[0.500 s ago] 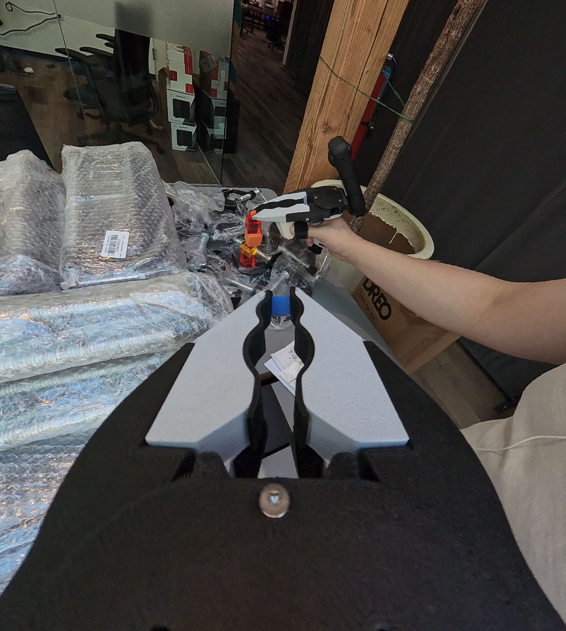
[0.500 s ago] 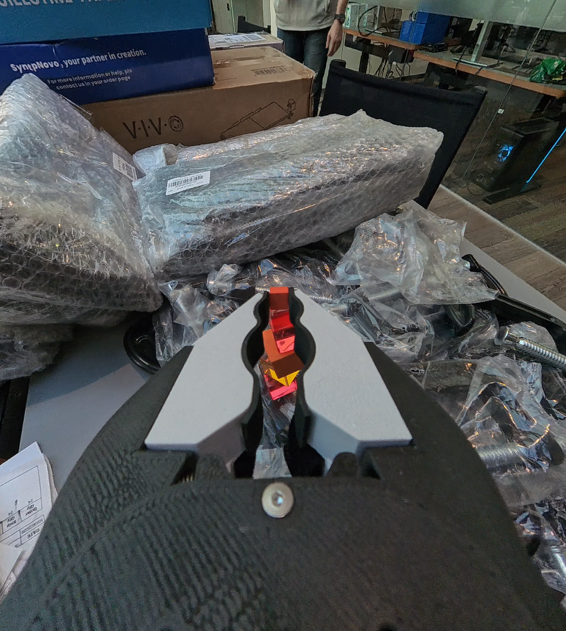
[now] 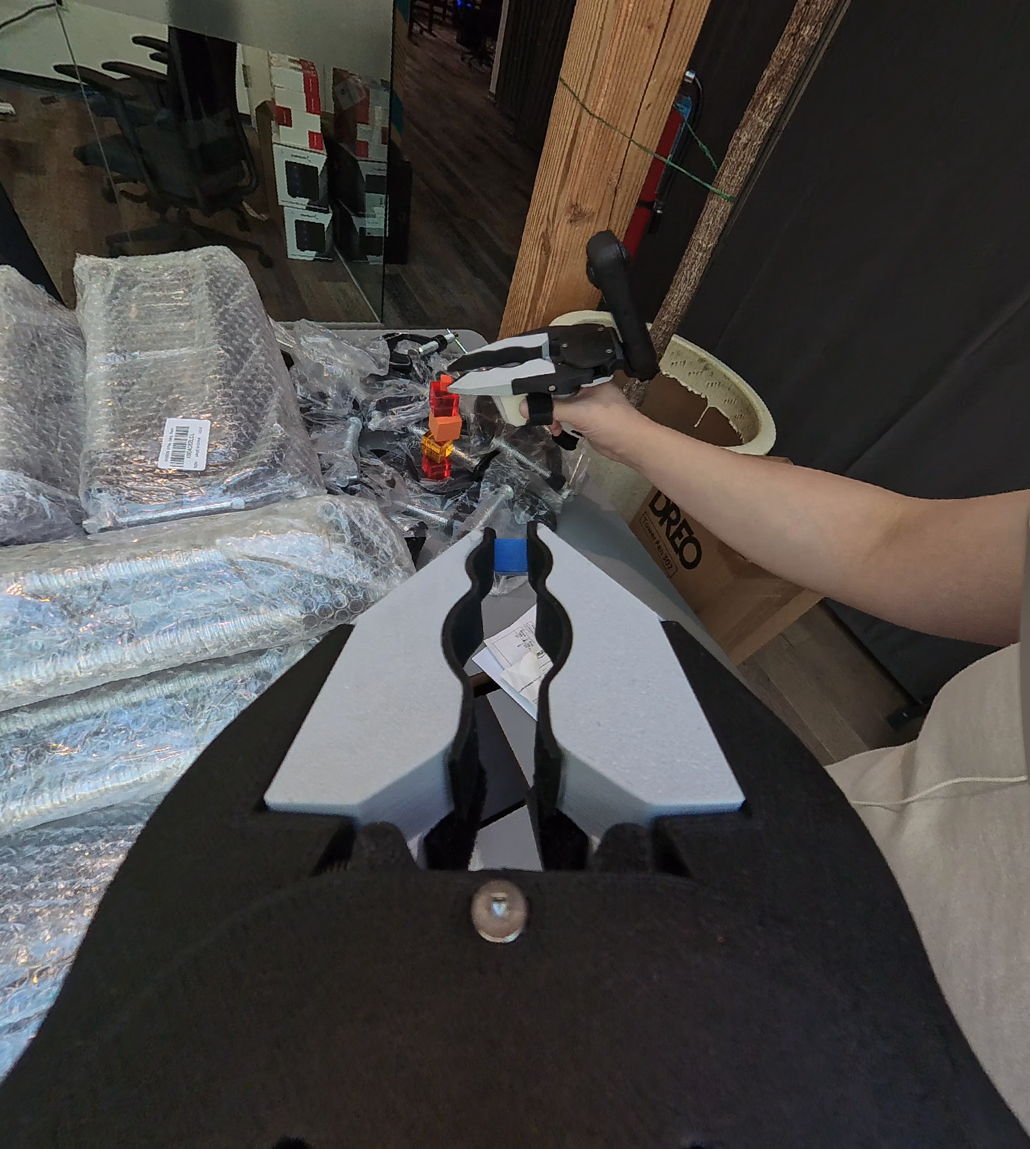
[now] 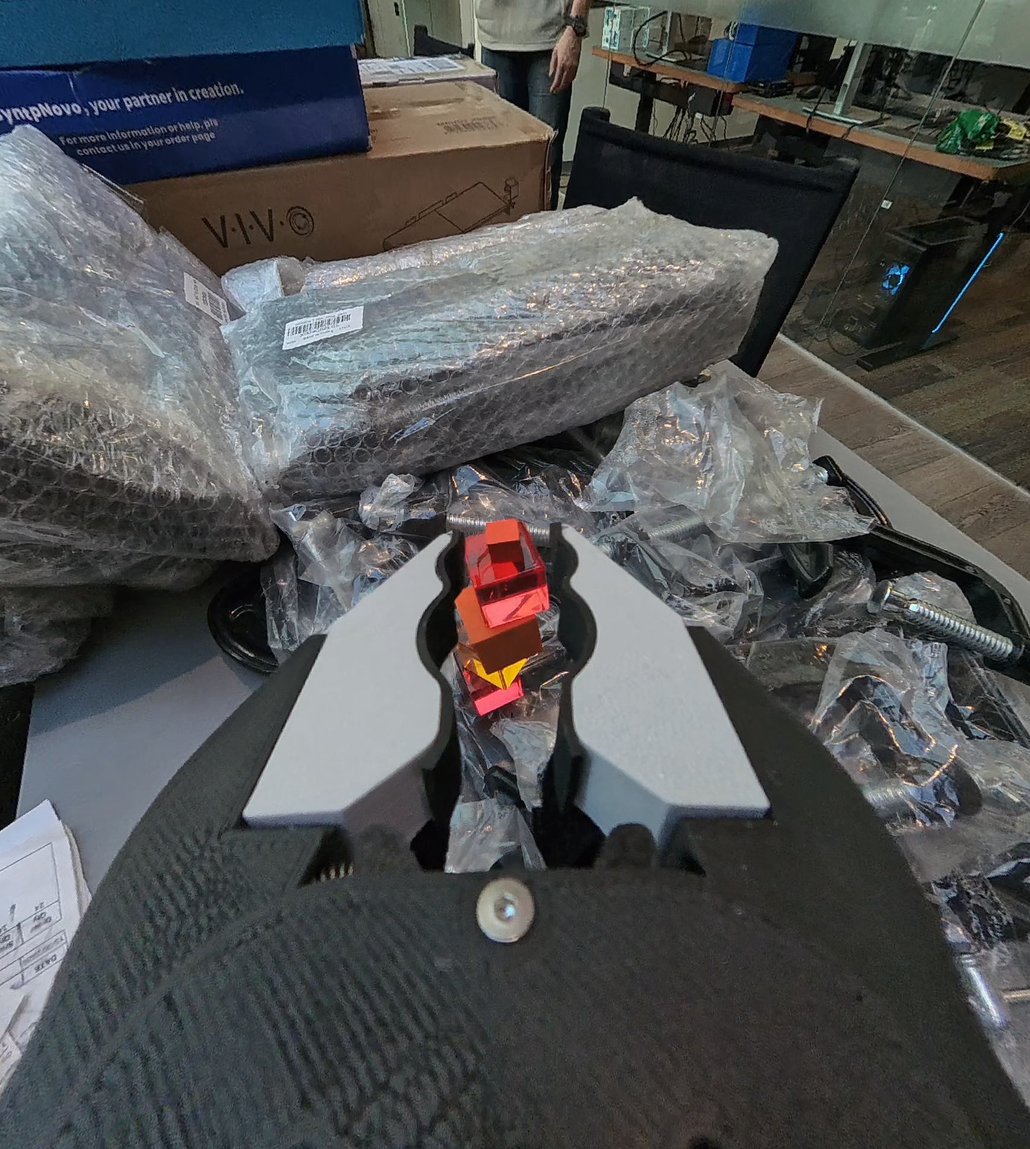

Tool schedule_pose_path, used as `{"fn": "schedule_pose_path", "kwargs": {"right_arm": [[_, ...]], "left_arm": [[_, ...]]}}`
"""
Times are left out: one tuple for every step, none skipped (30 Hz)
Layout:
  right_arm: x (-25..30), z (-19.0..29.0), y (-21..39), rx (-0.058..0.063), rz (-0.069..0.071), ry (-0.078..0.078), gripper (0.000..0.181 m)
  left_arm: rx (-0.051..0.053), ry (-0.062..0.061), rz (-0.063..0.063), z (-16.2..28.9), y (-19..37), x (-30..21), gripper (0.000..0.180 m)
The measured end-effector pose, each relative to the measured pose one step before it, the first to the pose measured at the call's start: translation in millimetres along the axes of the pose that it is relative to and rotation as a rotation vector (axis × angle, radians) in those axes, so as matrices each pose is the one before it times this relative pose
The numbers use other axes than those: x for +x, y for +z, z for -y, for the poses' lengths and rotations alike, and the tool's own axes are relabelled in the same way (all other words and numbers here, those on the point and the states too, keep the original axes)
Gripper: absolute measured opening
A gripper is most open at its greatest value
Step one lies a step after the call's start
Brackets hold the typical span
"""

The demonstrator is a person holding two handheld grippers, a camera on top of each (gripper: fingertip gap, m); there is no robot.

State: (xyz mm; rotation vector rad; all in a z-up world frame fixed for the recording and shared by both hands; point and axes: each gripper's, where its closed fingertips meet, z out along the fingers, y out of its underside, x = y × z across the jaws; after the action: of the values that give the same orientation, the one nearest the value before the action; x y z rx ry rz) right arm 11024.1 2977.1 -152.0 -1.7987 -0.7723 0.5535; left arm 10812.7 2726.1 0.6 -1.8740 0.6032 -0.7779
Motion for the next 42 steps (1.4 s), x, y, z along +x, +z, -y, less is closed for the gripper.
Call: {"fn": "schedule_pose_path", "kwargs": {"right_arm": [[-1.04, 3.73, -3.53, 0.0167, 0.0002, 0.0021, 0.027], [-1.84, 5.92, -5.42, 0.0215, -0.0028, -0.0017, 0.028], [-3.87, 9.26, -7.76, 0.0309, -0.0058, -0.0103, 0.029], [-9.02, 13.39, -9.89, 0.0379, 0.0036, -0.0218, 0.029], [-16.60, 18.39, -11.05, 0.0512, 0.0219, -0.0331, 0.030], [-24.38, 22.94, -10.34, 0.0641, 0.0419, -0.0345, 0.031], [-32.60, 24.77, -8.02, 0.0643, 0.0669, -0.0443, 0.033], [-35.81, 23.12, -4.43, 0.0498, 0.0712, -0.0737, 0.033], [-32.00, 20.19, -1.09, 0.0271, 0.0523, -0.0991, 0.034], [-27.56, 17.90, 0.73, 0.0146, 0.0480, -0.1106, 0.034], [-19.92, 14.10, 1.68, -0.0015, 0.0362, -0.0966, 0.034], [-14.62, 10.99, 1.42, -0.0034, 0.0408, -0.0635, 0.034], [-9.75, 7.54, 0.81, -0.0048, 0.0415, -0.0183, 0.034], [-6.14, 6.26, -0.44, 0.0046, 0.0366, 0.0164, 0.032], [-3.22, 5.48, -1.83, 0.0116, 0.0239, 0.0298, 0.028], [2.73, 4.31, -2.89, 0.0121, -0.0183, 0.0224, 0.022], [6.91, 0.97, -3.10, -0.0008, -0.0488, 0.0099, 0.019], [5.69, -1.15, -3.01, -0.0109, -0.0417, 0.0056, 0.018], [2.86, 0.13, -2.72, -0.0005, -0.0266, 0.0110, 0.018], [-0.51, 1.25, -2.46, 0.0082, -0.0077, 0.0192, 0.019], [2.49, 0.01, -2.01, 0.0030, -0.0298, 0.0202, 0.019], [3.98, -0.68, -2.02, 0.0014, -0.0411, 0.0132, 0.021], [0.94, -0.08, -1.72, 0.0078, -0.0218, 0.0049, 0.021], [2.30, -0.46, -1.35, 0.0059, -0.0313, 0.0051, 0.021], [0.90, -0.03, -1.09, 0.0087, -0.0191, 0.0009, 0.020], [0.60, -0.39, -0.78, 0.0054, -0.0136, 0.0011, 0.018], [1.94, -1.72, -0.49, -0.0072, -0.0174, 0.0018, 0.016], [2.44, -1.00, -0.65, -0.0031, -0.0164, -0.0003, 0.015], [0.21, 0.04, -0.71, 0.0016, 0.0005, 0.0010, 0.015], [1.01, 1.09, -0.94, 0.0081, -0.0058, 0.0060, 0.014], [1.95, -0.15, -0.75, 0.0033, -0.0120, 0.0014, 0.012], [0.44, -1.91, -0.16, -0.0065, -0.0011, -0.0009, 0.011], [-0.17, -2.22, -0.30, -0.0081, 0.0035, -0.0054, 0.009], [0.61, -1.47, -0.12, -0.0033, -0.0057, -0.0072, 0.009], [0.57, -1.52, 0.32, -0.0043, -0.0051, -0.0013, 0.009], [0.61, -0.93, 0.05, 0.0006, -0.0019, 0.0069, 0.008], [0.63, -0.64, 0.03, 0.0072, 0.0004, 0.0104, 0.008], [1.28, -2.55, 0.60, 0.0004, 0.0040, 0.0217, 0.008], [2.76, -4.69, 0.79, -0.0060, 0.0049, 0.0308, 0.008], [6.62, -4.73, 0.24, 0.0015, -0.0078, 0.0359, 0.008], [11.45, -5.88, 0.08, 0.0050, -0.0198, 0.0389, 0.008], [16.29, -9.74, 1.57, -0.0089, -0.0226, 0.0438, 0.008]], "left_arm": [[-0.0025, -0.0003, -0.0028, -0.32, 1.75, -0.07, 0.008], [-0.0050, -0.0001, -0.0037, -0.62, 2.75, -0.22, 0.008], [-0.0069, 0.0018, -0.0029, -0.84, 4.39, -1.11, 0.008], [-0.0088, -0.0006, -0.0017, -1.30, 6.33, -2.37, 0.008], [-0.0072, -0.0091, -0.0162, -0.74, 8.02, -0.98, 0.008], [0.0032, -0.0205, -0.0439, 1.30, 9.08, 2.41, 0.008], [0.0118, -0.0358, -0.0629, 3.31, 9.59, 4.30, 0.008], [0.0095, -0.0432, -0.0744, 3.61, 9.57, 5.54, 0.008], [0.0050, -0.0403, -0.0823, 3.33, 9.02, 6.69, 0.008], [0.0010, -0.0379, -0.0820, 2.78, 8.21, 6.77, 0.008], [-0.0046, -0.0395, -0.0765, 1.98, 7.30, 6.23, 0.008], [-0.0044, -0.0371, -0.0702, 1.84, 6.30, 5.97, 0.008], [-0.0061, -0.0304, -0.0628, 1.25, 5.59, 5.80, 0.008], [-0.0055, -0.0243, -0.0477, 1.00, 4.89, 4.27, 0.008], [-0.0026, -0.0185, -0.0287, 0.98, 4.26, 2.17, 0.008], [-0.0002, -0.0149, -0.0221, 1.01, 3.98, 1.74, 0.008], [0.0022, -0.0174, -0.0253, 1.07, 3.85, 2.65, 0.008], [0.0046, -0.0185, -0.0212, 1.17, 3.67, 2.06, 0.008], [0.0060, -0.0149, -0.0106, 1.03, 3.53, 0.34, 0.008], [0.0095, -0.0093, -0.0062, 1.33, 3.25, -0.05, 0.008], [0.0113, -0.0063, -0.0055, 1.59, 3.07, 0.20, 0.008], [0.0114, -0.0070, -0.0013, 1.51, 2.98, -0.01, 0.008], [0.0080, -0.0065, 0.0022, 0.98, 3.15, -0.40, 0.008], [0.0079, -0.0063, 0.0013, 0.81, 3.12, -0.28, 0.008], [0.0072, -0.0077, -0.0022, 0.78, 2.97, -0.05, 0.008], [0.0091, -0.0087, -0.0038, 0.88, 2.77, -0.11, 0.008], [0.0083, -0.0098, -0.0053, 0.72, 2.60, -0.20, 0.008], [0.0043, -0.0100, -0.0031, 0.01, 2.39, -0.51, 0.007], [0.0067, -0.0075, -0.0035, 0.24, 2.14, -0.36, 0.007], [0.0005, -0.0080, -0.0009, -0.76, 2.18, -0.93, 0.008], [0.0075, -0.0112, -0.0061, 0.14, 1.63, -0.25, 0.008], [0.0113, -0.0140, -0.0081, 0.76, 1.05, -0.12, 0.008], [0.0066, -0.0147, -0.0021, 0.03, 0.86, -1.51, 0.008], [0.0061, -0.0160, -0.0031, -0.20, 0.45, -1.59, 0.008], [0.0101, -0.0197, -0.0042, 0.28, 0.15, -1.62, 0.008], [0.0094, -0.0166, -0.0077, 0.36, 0.11, -1.07, 0.008], [0.0048, -0.0113, -0.0094, -0.11, -0.08, -0.83, 0.009], [0.0041, -0.0054, -0.0016, 0.22, -0.66, -2.00, 0.014], [0.0073, -0.0017, 0.0239, 1.24, -2.01, -5.85, 0.028], [0.0126, 0.0076, 0.0392, 2.86, -4.29, -7.86, 0.038], [0.0232, 0.0181, 0.0391, 4.52, -6.59, -7.17, 0.041], [0.0268, 0.0233, 0.0339, 5.00, -8.18, -5.47, 0.041]]}}
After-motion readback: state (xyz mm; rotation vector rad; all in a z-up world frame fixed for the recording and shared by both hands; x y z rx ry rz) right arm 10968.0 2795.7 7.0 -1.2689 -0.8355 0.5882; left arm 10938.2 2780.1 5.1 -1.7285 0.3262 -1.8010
